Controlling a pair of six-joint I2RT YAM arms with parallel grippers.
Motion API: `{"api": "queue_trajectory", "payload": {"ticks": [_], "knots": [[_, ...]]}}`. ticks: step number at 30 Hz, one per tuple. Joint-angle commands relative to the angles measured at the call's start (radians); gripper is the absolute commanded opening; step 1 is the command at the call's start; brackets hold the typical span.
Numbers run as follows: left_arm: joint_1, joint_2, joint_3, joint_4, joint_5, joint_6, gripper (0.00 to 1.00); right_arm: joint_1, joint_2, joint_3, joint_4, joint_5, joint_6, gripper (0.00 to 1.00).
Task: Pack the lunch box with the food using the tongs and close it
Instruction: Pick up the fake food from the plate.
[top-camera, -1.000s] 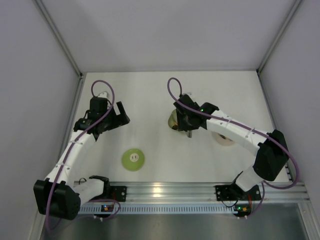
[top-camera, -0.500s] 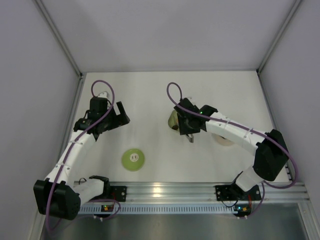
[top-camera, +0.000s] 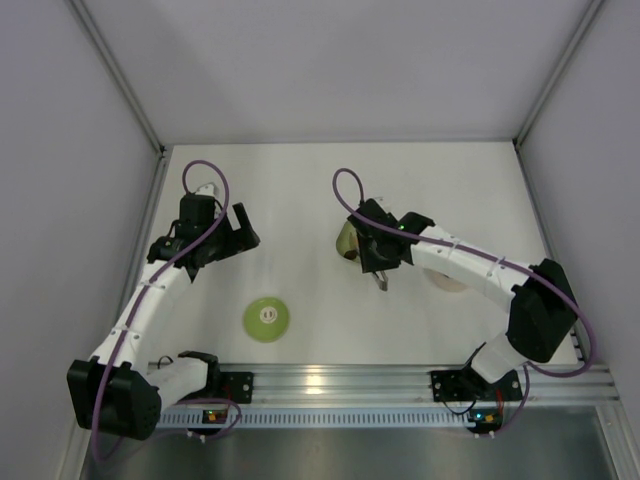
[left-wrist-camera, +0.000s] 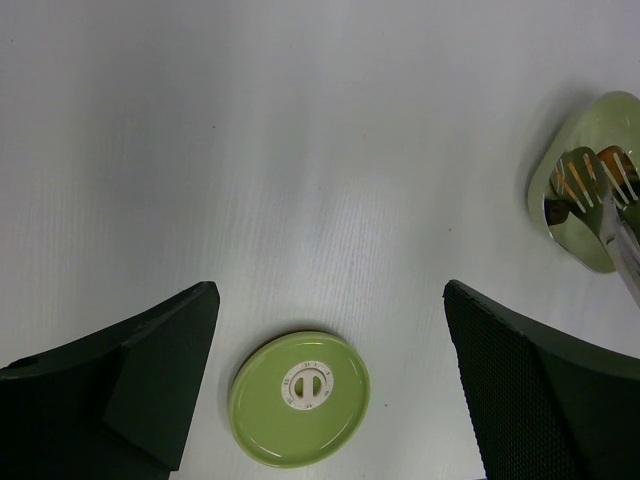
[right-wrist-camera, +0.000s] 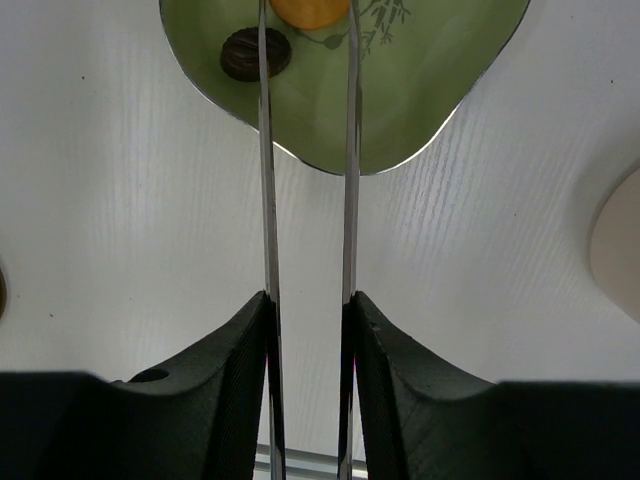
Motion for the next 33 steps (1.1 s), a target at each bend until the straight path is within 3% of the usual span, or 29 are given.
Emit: {"api": "queue_trajectory", "payload": {"ticks": [1, 23, 33], "knots": [[-0.003, -0.003, 0.000, 0.048, -0.008, 0.002, 0.99, 0.020, -0.052, 0.012, -0.013, 0.012, -0.005, 0.31], [-0.003, -0.006, -0.002, 0.049, -0.007, 0.002, 0.99, 0.000, -0.161, 0.094, -0.125, 0.142, 0.001, 0.32], [-0.002, -0.006, 0.000, 0.051, 0.001, 0.000, 0.99, -0.006, -0.429, 0.017, -0.326, 0.231, 0.119, 0.34]]}}
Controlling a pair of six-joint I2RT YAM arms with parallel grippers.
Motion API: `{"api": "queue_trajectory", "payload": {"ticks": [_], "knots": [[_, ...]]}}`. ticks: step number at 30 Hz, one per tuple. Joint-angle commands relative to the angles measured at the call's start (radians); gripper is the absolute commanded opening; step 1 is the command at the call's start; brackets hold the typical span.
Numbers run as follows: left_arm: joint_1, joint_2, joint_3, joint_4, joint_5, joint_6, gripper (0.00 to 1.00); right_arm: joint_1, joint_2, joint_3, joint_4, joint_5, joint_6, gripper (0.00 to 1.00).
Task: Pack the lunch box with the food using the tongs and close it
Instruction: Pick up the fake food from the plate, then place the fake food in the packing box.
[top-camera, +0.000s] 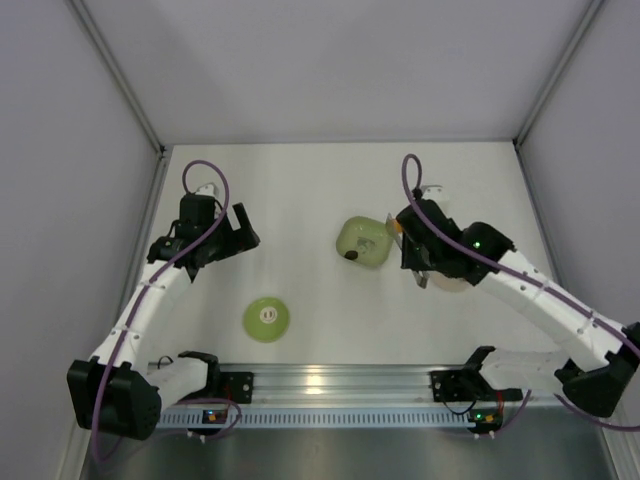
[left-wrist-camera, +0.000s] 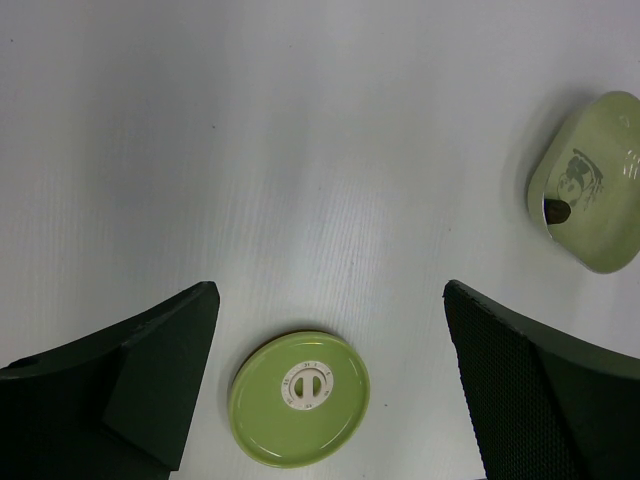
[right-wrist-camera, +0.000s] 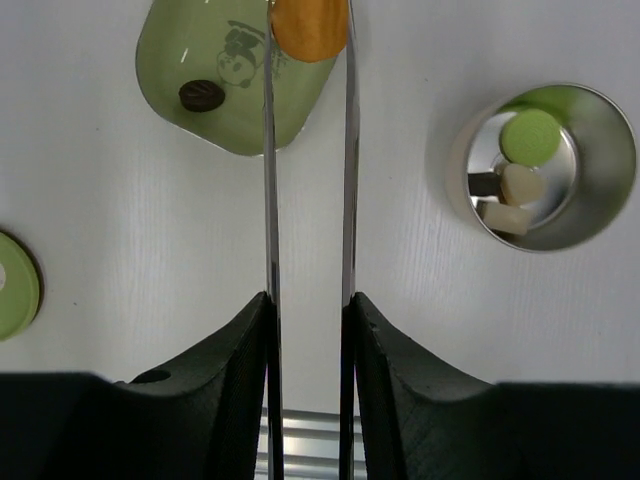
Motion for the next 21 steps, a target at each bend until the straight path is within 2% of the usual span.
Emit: {"api": "queue_trajectory", "payload": {"ticks": [1, 5, 12, 21], "knots": [[-0.003, -0.006, 0.000, 0.051, 0.001, -0.002, 0.99, -0.004, -0.132, -0.036, -0.165, 0.083, 0.080, 0.34], [-0.003, -0.003, 0.000, 0.052, 0.005, -0.003, 0.99, -0.007, -0.279, -0.089, -0.296, 0.115, 0.189, 0.35], [-0.005, 0.003, 0.003, 0.058, 0.018, -0.005, 0.99, -0.007, -0.445, -0.153, -0.485, 0.152, 0.338, 0.36], [-0.009, 0.005, 0.001, 0.055, 0.015, -0.003, 0.99, -0.007, -0.479, -0.227, -0.485, 0.176, 0.387, 0.38]]}}
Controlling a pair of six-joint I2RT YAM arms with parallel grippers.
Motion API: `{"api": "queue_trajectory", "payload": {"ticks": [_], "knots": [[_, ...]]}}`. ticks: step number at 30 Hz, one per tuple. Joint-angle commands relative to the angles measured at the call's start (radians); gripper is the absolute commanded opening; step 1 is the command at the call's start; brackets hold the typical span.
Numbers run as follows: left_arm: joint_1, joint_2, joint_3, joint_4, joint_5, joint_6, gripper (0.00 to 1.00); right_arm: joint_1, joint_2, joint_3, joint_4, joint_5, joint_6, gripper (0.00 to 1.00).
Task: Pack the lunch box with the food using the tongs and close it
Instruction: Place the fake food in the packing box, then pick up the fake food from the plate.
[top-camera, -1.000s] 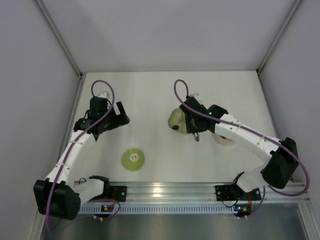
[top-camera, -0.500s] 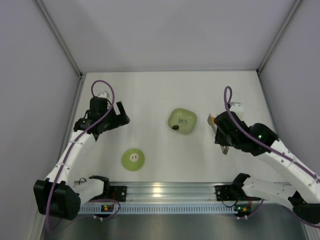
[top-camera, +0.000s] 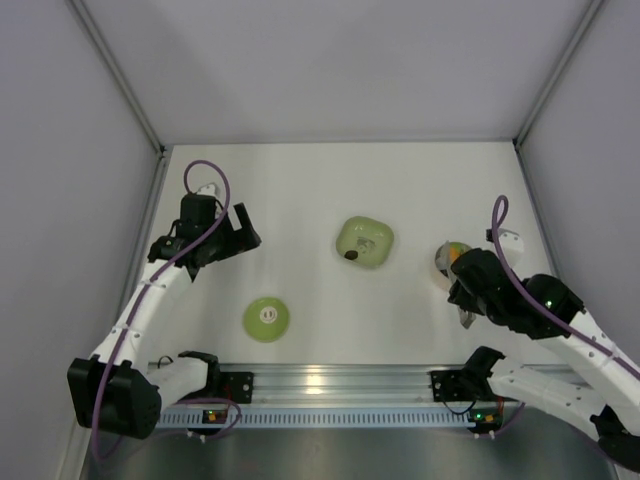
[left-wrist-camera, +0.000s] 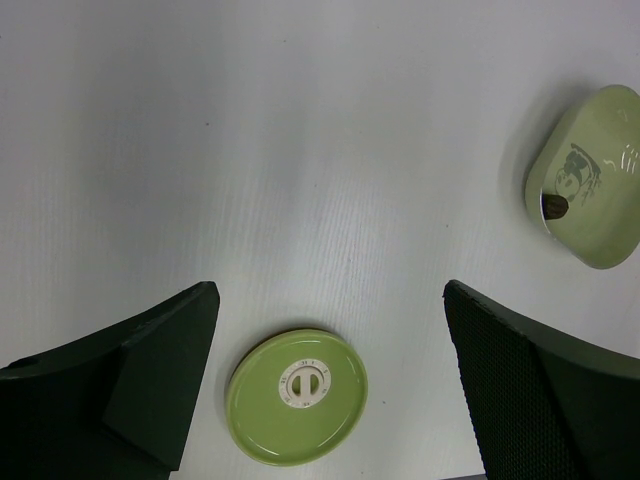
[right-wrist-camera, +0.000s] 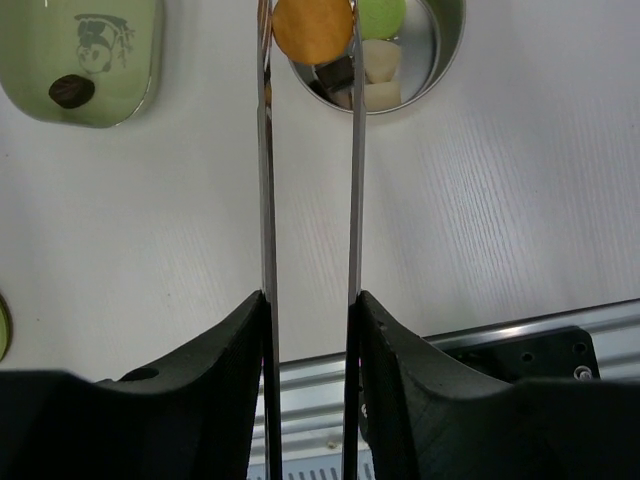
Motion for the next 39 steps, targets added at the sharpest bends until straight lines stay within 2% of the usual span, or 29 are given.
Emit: {"api": "queue_trajectory", "payload": {"ticks": [1, 17, 22, 33, 39], "knots": [[-0.007, -0.001, 0.001, 0.057, 0.003, -0.003, 0.99, -0.004, 0.003, -0.021, -0.178, 0.066, 0.048, 0.39], [-0.010, 0.000, 0.001, 0.055, -0.001, -0.001, 0.99, -0.004, 0.046, -0.041, -0.149, 0.100, 0.053, 0.45], [-0.010, -0.003, 0.003, 0.057, 0.002, -0.003, 0.99, -0.004, 0.087, 0.029, -0.112, 0.094, -0.020, 0.44], [-0.010, -0.004, 0.000, 0.052, -0.012, 0.000, 0.99, -0.004, 0.320, 0.215, 0.204, -0.088, -0.271, 0.40], [-0.012, -0.004, 0.000, 0.051, -0.013, 0.000, 0.99, -0.004, 0.444, 0.244, 0.344, -0.223, -0.354, 0.40]]}}
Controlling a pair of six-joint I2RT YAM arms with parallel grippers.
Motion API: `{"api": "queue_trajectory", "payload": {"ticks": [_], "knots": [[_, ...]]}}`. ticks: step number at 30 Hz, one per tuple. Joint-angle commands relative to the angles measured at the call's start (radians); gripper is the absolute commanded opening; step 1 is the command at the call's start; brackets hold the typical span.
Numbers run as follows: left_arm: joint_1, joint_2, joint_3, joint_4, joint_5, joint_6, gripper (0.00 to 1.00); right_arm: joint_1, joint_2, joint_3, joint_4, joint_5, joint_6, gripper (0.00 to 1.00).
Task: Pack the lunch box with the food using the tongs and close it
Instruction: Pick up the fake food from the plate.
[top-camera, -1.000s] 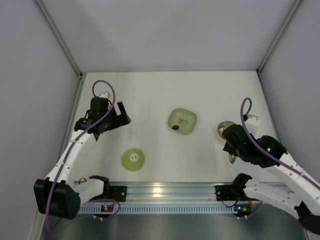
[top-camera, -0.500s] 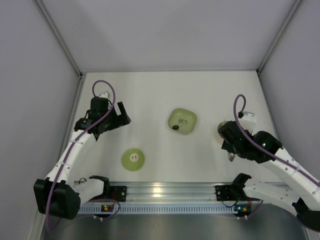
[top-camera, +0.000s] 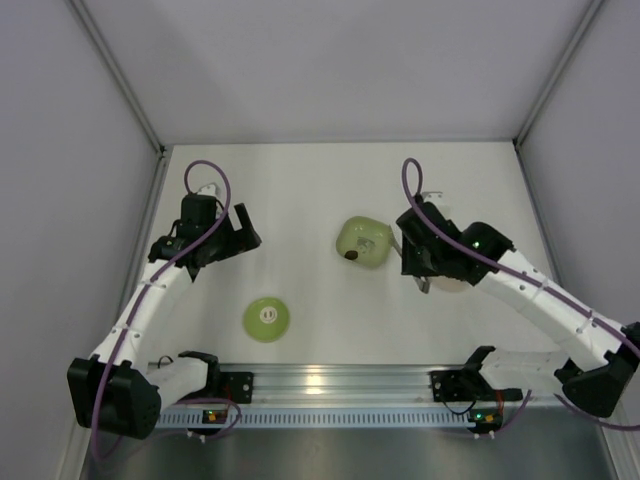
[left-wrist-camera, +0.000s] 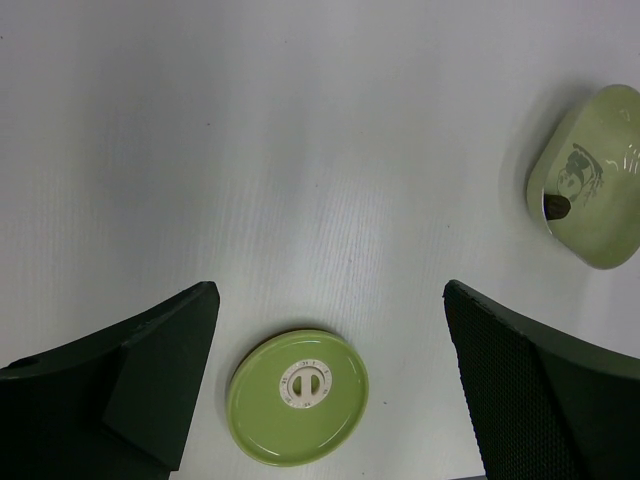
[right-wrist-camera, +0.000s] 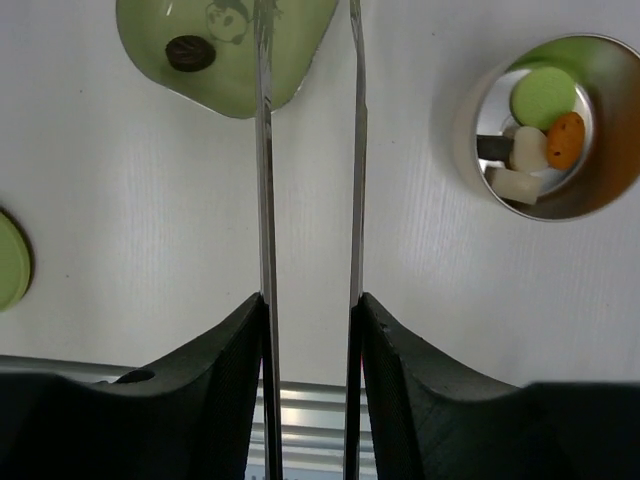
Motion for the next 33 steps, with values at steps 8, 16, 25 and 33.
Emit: {"api": "queue_trajectory", "payload": {"ticks": [8, 16, 25, 33], "knots": [[-0.005, -0.003, -0.002, 0.049, -0.009, 0.000, 0.99, 0.014, 0.189, 0.067, 0.270, -0.169, -0.109, 0.40], [-0.005, -0.003, -0.003, 0.049, -0.009, 0.002, 0.99, 0.028, 0.268, 0.054, 0.335, -0.213, -0.118, 0.40], [-0.005, -0.005, -0.002, 0.048, -0.007, 0.003, 0.99, 0.035, 0.318, 0.047, 0.349, -0.226, -0.124, 0.40], [-0.005, -0.006, -0.002, 0.051, -0.006, 0.003, 0.99, 0.040, 0.314, 0.027, 0.313, -0.217, -0.130, 0.40]]}}
